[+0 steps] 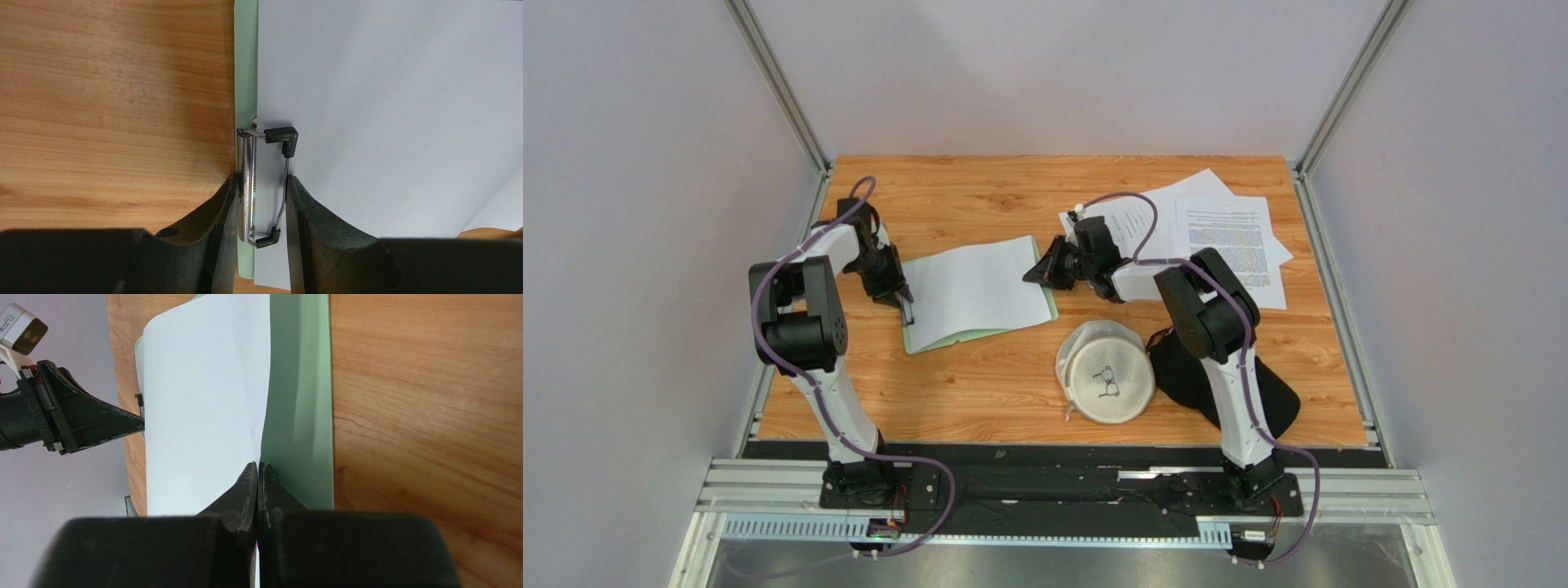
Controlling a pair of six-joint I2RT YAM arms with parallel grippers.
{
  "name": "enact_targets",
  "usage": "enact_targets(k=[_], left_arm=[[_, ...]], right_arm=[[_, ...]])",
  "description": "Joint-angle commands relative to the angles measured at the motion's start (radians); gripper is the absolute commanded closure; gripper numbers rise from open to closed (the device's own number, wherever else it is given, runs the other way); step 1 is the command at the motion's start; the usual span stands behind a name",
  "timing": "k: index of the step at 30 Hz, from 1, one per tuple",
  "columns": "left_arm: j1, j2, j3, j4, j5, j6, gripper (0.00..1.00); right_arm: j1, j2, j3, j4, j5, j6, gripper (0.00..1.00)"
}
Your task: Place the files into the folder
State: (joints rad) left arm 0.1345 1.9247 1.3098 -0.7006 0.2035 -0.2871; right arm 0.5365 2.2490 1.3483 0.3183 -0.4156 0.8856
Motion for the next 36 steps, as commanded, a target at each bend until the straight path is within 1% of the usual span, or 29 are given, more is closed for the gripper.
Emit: enact_targets(k=[1, 6, 8, 9, 10, 12, 13, 15, 16, 19, 21, 23, 24, 25, 26, 27, 28, 29, 30, 32, 33, 34, 35, 36], left_arm=[[-0.004, -0.046, 0.0, 0.016, 0.008, -0.012, 1.0], [-0.004, -0.044, 0.009, 0.007, 0.005, -0.007, 1.0], [-0.004, -0.046, 0.011, 0.004, 0.005, -0.006, 0.98], [-0.004, -0.047, 0.012, 0.004, 0.005, -0.006, 0.95], [-0.004, -0.047, 0.011, 0.003, 0.005, -0.004, 0.89], [-0.004, -0.049, 0.014, 0.001, -0.002, -0.004, 0.8], [-0.004, -0.052, 0.013, -0.002, -0.006, -0.004, 0.72], [-0.003, -0.056, 0.013, -0.002, -0.016, 0.002, 0.66], [-0.004, -0.062, 0.016, -0.005, -0.021, 0.003, 0.62], [-0.004, -0.075, 0.032, -0.025, -0.035, 0.014, 0.58], [-0.006, -0.084, 0.051, -0.039, -0.053, 0.019, 0.58], [-0.006, -0.107, 0.062, -0.06, -0.072, 0.023, 0.57], [-0.007, -0.116, 0.071, -0.065, -0.097, 0.026, 0.25], [-0.007, -0.137, 0.077, -0.082, -0.111, 0.028, 0.12], [-0.01, -0.145, 0.081, -0.086, -0.124, 0.029, 0.04], [-0.01, -0.156, 0.086, -0.091, -0.143, 0.029, 0.03], [-0.015, -0.179, 0.089, -0.103, -0.154, 0.025, 0.03], [-0.022, -0.191, 0.089, -0.103, -0.162, 0.025, 0.03], [-0.029, -0.205, 0.088, -0.103, -0.191, 0.025, 0.03], [-0.065, -0.237, 0.098, -0.12, -0.202, 0.025, 0.03], [-0.084, -0.257, 0.109, -0.128, -0.2, 0.026, 0.03], [-0.129, -0.266, 0.114, -0.126, -0.202, 0.023, 0.05], [-0.162, -0.273, 0.118, -0.117, -0.181, 0.017, 0.07], [-0.221, -0.274, 0.126, -0.088, -0.164, 0.008, 0.07]], right_arm=[[0.008, -0.046, -0.02, -0.07, 0.066, -0.059, 1.0], [0.008, -0.034, -0.011, -0.068, 0.057, -0.07, 1.0], [0.008, -0.028, -0.005, -0.068, 0.052, -0.074, 0.96], [0.008, -0.022, 0.0, -0.07, 0.044, -0.08, 0.94], [0.008, -0.019, 0.009, -0.073, 0.041, -0.083, 0.91], [0.008, -0.019, 0.012, -0.076, 0.04, -0.088, 0.89], [0.008, -0.019, 0.015, -0.077, 0.038, -0.099, 0.84], [0.008, -0.022, 0.02, -0.087, 0.041, -0.108, 0.81], [0.008, -0.023, 0.032, -0.093, 0.043, -0.123, 0.78], [0.008, -0.025, 0.058, -0.133, 0.044, -0.157, 0.71], [0.008, -0.032, 0.074, -0.163, 0.044, -0.171, 0.67], [0.008, -0.048, 0.086, -0.209, 0.054, -0.203, 0.59], [0.006, -0.052, 0.095, -0.238, 0.072, -0.22, 0.56], [0.008, -0.055, 0.11, -0.274, 0.084, -0.237, 0.49], [0.008, -0.066, 0.123, -0.347, 0.096, -0.276, 0.46], [0.008, -0.075, 0.138, -0.369, 0.124, -0.293, 0.44], [0.008, -0.087, 0.141, -0.39, 0.139, -0.309, 0.36], [0.008, -0.106, 0.146, -0.416, 0.15, -0.324, 0.33], [0.008, -0.112, 0.172, -0.436, 0.164, -0.353, 0.31], [0.006, -0.137, 0.221, -0.568, 0.207, -0.393, 0.28], [0.005, -0.153, 0.259, -0.622, 0.304, -0.448, 0.27], [0.0, -0.176, 0.27, -0.716, 0.375, -0.464, 0.22], [-0.016, -0.224, 0.273, -0.749, 0.453, -0.477, 0.19], [-0.035, -0.247, 0.275, -0.775, 0.537, -0.494, 0.18]])
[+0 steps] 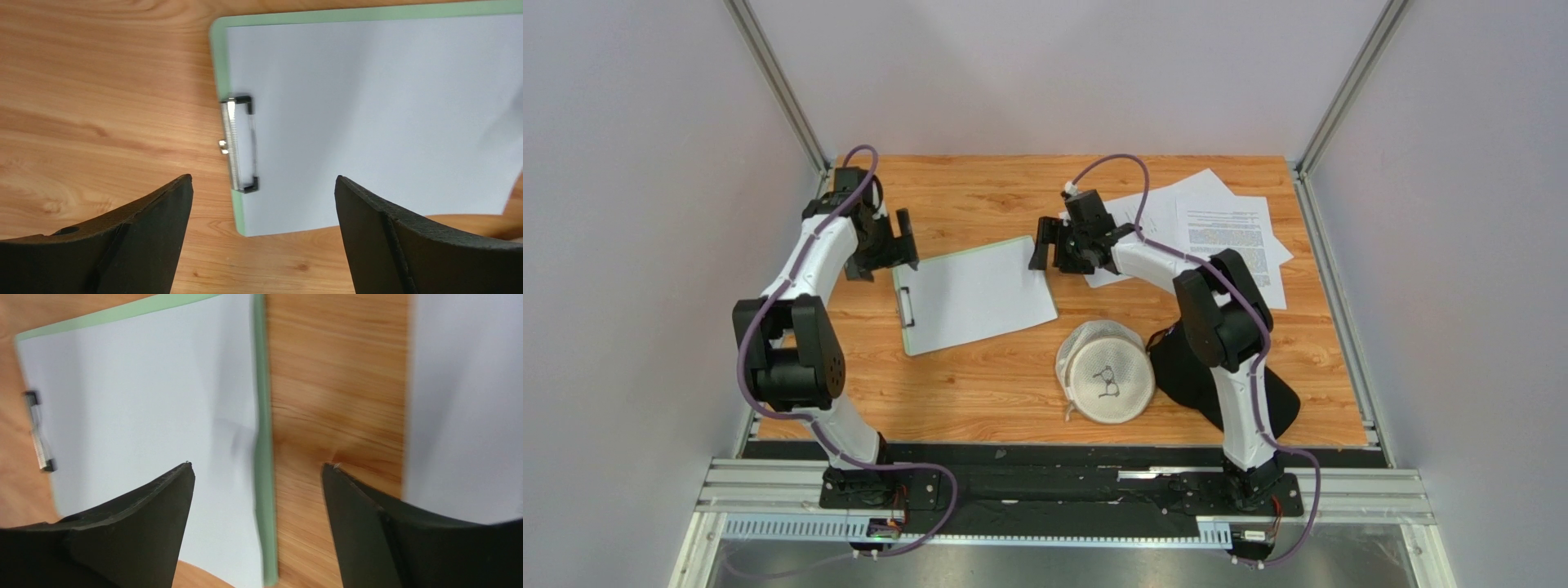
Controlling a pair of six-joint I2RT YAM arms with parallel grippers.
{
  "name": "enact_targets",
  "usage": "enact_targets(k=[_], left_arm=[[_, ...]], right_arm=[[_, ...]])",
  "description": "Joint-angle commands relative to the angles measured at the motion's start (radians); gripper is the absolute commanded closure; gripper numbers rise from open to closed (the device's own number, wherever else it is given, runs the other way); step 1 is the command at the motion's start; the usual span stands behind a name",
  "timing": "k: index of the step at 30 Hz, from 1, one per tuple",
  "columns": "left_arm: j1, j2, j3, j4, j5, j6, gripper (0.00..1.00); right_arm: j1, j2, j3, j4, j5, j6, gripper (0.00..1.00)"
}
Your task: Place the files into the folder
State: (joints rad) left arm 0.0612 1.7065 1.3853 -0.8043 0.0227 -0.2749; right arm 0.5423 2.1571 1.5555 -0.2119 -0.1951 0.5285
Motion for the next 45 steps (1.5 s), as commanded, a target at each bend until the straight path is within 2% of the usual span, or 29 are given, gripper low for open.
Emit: enact_targets(k=[1, 2, 4, 5, 6, 8, 9, 13, 14, 15, 18, 20, 25, 26, 29, 31, 34, 35, 38, 41, 45], left_arm=[[-0.178, -0.054, 0.054, 0.04, 0.043, -0.032, 0.08], [-0.207, -0.05, 0.061, 0.069, 0.11, -0.05, 0.09], [-0.293, -0.012, 0.075, 0.183, 0.15, -0.117, 0.14], [-0.322, 0.005, 0.092, 0.232, 0.173, -0.136, 0.15], [-0.384, 0.046, 0.107, 0.331, 0.168, -0.153, 0.17], [-0.443, 0.105, 0.179, 0.419, 0.151, -0.201, 0.18], [-0.49, 0.184, 0.216, 0.483, 0.146, -0.216, 0.18], [-0.566, 0.433, 0.495, 0.501, 0.175, -0.302, 0.28], [-0.573, 0.485, 0.612, 0.485, 0.187, -0.319, 0.28], [-0.581, 0.574, 0.664, 0.467, 0.203, -0.357, 0.29], [-0.59, 0.707, 0.816, 0.468, 0.253, -0.43, 0.28], [-0.598, 0.758, 0.86, 0.497, 0.276, -0.454, 0.29], [-0.636, 0.788, 0.859, 0.602, 0.381, -0.489, 0.26], [-0.661, 0.794, 0.863, 0.64, 0.393, -0.488, 0.22], [-0.714, 0.826, 0.877, 0.75, 0.385, -0.515, 0.18], [-0.736, 0.858, 0.927, 0.798, 0.37, -0.564, 0.23], [-0.771, 0.955, 1.027, 0.905, 0.35, -0.676, 0.26], [-0.787, 1.008, 1.055, 0.947, 0.341, -0.755, 0.26], [-0.816, 1.103, 1.164, 0.998, 0.303, -0.866, 0.29], [-0.836, 1.116, 1.178, 1.022, 0.264, -0.87, 0.3], [-0.839, 1.079, 1.155, 0.953, 0.258, -0.759, 0.3]], right_arm=[[-0.06, -0.173, 0.08, -0.306, 0.351, -0.137, 0.17], [-0.112, -0.209, 0.08, -0.331, 0.373, -0.133, 0.17], [-0.18, -0.241, 0.049, -0.351, 0.356, -0.111, 0.17], [-0.255, -0.265, 0.032, -0.354, 0.343, -0.102, 0.16], [-0.293, -0.275, 0.025, -0.359, 0.306, -0.091, 0.17], [-0.4, -0.292, -0.003, -0.373, 0.27, -0.055, 0.18], [-0.428, -0.295, -0.011, -0.371, 0.272, -0.048, 0.19], [-0.499, -0.28, -0.047, -0.293, 0.22, -0.062, 0.2], [-0.498, -0.264, -0.026, -0.291, 0.211, -0.08, 0.21], [-0.498, -0.249, -0.008, -0.309, 0.227, -0.081, 0.21], [-0.518, -0.195, 0.023, -0.368, 0.328, -0.05, 0.22], [-0.566, -0.191, 0.021, -0.377, 0.348, -0.036, 0.21], [-0.688, -0.209, -0.06, -0.417, 0.422, -0.079, 0.16], [-0.712, -0.22, -0.09, -0.406, 0.384, -0.085, 0.16], [-0.803, -0.276, -0.231, -0.31, 0.304, -0.099, 0.14], [-0.844, -0.304, -0.302, -0.248, 0.281, -0.111, 0.14], [-0.878, -0.302, -0.313, -0.261, 0.284, -0.119, 0.14], [-0.881, -0.302, -0.311, -0.262, 0.289, -0.119, 0.14], [-0.884, -0.296, -0.31, -0.265, 0.289, -0.14, 0.15], [-0.878, -0.289, -0.331, -0.247, 0.212, -0.137, 0.18], [-0.825, -0.316, -0.417, -0.173, 0.033, -0.076, 0.2]])
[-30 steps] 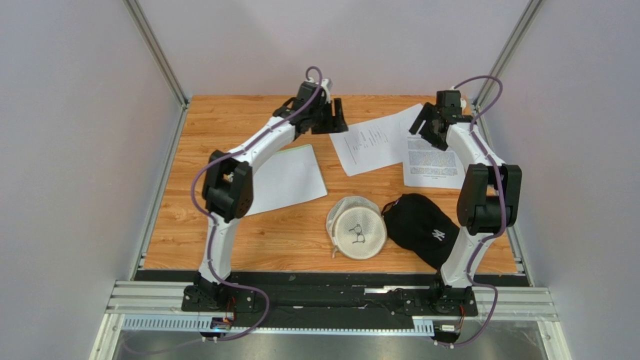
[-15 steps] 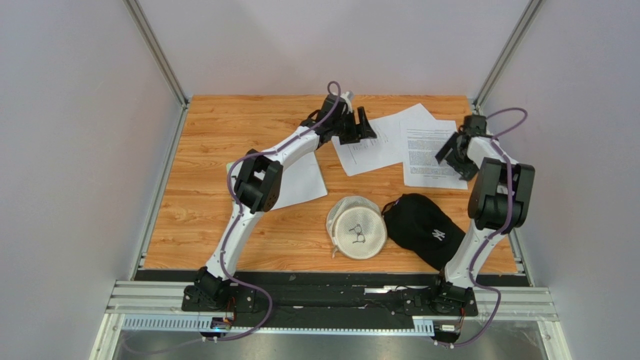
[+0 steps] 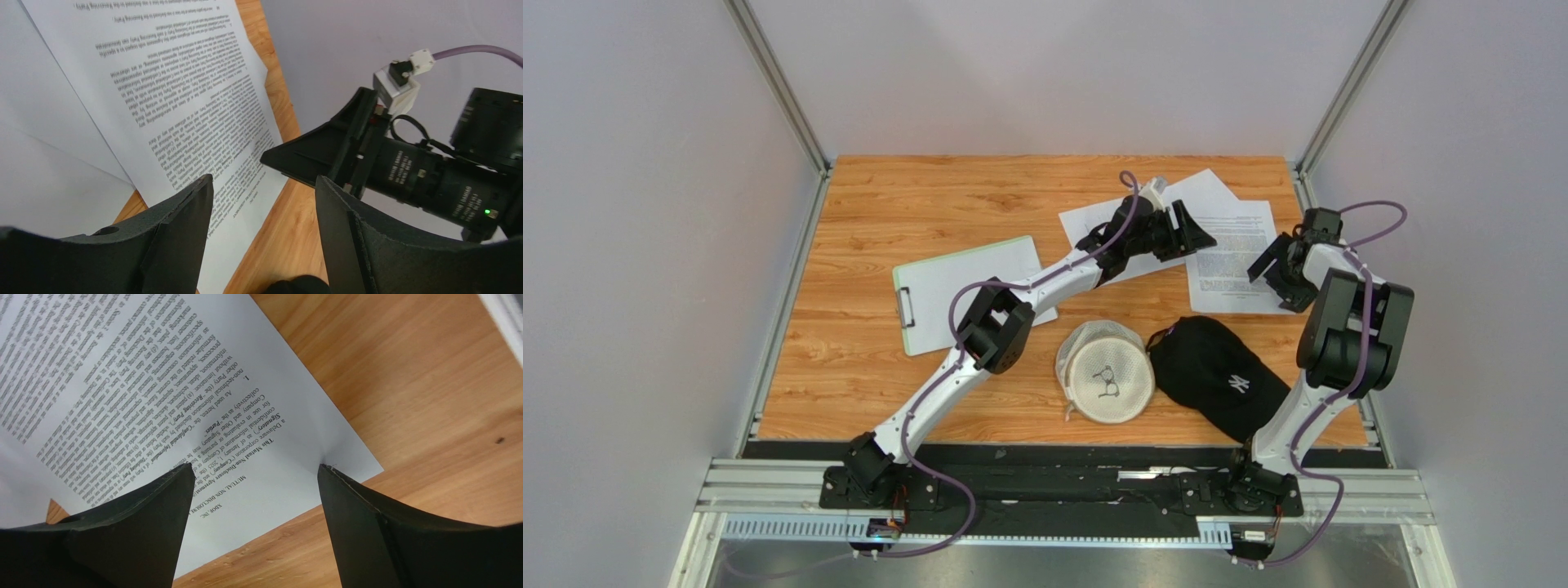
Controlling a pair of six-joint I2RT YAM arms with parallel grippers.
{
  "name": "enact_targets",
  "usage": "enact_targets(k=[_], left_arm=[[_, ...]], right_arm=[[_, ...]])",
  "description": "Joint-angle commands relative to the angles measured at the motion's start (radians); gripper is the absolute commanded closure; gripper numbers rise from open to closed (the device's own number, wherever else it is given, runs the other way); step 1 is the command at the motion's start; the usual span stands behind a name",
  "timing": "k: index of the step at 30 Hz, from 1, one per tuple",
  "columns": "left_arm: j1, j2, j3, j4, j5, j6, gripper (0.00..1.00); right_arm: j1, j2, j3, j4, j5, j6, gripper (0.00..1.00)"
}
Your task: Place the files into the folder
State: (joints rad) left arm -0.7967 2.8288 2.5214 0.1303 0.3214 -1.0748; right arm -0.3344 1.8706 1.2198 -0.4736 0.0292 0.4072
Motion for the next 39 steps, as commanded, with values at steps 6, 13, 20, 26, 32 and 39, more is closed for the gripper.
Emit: enact_targets(k=[6, 13, 20, 26, 32, 39], left_arm=[[0.024, -0.091, -0.055, -0.023, -0.002, 0.09, 0.32], [0.027, -0.115, -0.062, -0.126, -0.03, 0.171, 0.35], [0.037, -0.058, -0.026, -0.302, -0.107, 0.009, 0.43], [0.039, -0.068, -0.044, -0.374, -0.151, -0.051, 0.45], [0.051, -0.065, -0.059, -0.397, -0.128, -0.076, 0.48], [0.054, -0.049, -0.056, -0.388, -0.099, -0.094, 0.49]], right_arm=[[0.115, -0.119, -0.142, 0.231, -0.454, 0.145, 0.2], [0.12, -0.242, -0.06, 0.004, 0.005, -0.013, 0.15], [0.12, -0.068, 0.081, -0.037, 0.048, -0.087, 0.15], [0.121, 0.04, 0.161, -0.034, 0.003, -0.13, 0.17], [0.123, 0.091, 0.158, -0.014, -0.113, -0.094, 0.18], [0.124, 0.104, 0.11, 0.024, -0.184, -0.056, 0.18]])
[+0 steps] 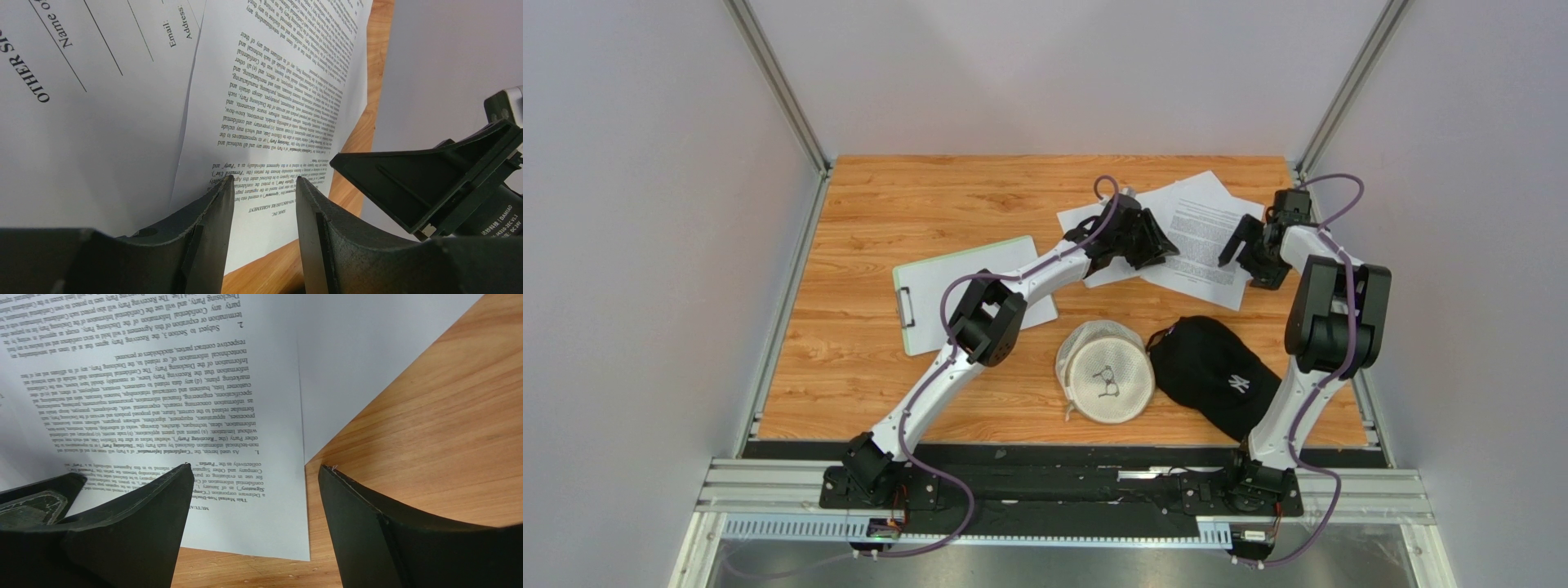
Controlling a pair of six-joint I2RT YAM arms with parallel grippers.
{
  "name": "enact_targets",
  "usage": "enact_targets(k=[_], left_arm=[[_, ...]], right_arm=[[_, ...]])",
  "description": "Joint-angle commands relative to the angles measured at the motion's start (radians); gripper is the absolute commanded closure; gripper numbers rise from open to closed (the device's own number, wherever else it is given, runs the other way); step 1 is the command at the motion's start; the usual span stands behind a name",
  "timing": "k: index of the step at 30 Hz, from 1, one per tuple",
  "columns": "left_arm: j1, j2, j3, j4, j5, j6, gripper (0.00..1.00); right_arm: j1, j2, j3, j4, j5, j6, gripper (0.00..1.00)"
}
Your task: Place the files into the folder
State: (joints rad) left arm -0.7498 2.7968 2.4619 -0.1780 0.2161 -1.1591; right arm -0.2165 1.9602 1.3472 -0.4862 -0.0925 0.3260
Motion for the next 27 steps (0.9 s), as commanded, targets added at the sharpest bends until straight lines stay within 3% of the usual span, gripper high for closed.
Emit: enact_targets(k=[1, 7, 15, 27], left_arm=[[0.006, -0.017, 0.003, -0.08, 0.008, -0.01, 0.49], [0.007, -0.008, 0.005, -0.077, 0.02, -0.013, 0.5], [0.007, -0.01, 0.006, -0.072, 0.029, -0.01, 0.51], [0.012, -0.013, 0.008, -0.061, 0.054, -0.008, 0.51]], right_arm=[[0.006, 0.014, -0.023, 0.04, -0.088, 0.027, 0.18], [0.006, -0.007, -0.068, 0.129, -0.255, 0.09, 0.19], [0.002, -0.083, -0.134, 0.215, -0.352, 0.157, 0.18], [-0.049, -0.181, -0.304, 0.561, -0.529, 0.358, 0.14]])
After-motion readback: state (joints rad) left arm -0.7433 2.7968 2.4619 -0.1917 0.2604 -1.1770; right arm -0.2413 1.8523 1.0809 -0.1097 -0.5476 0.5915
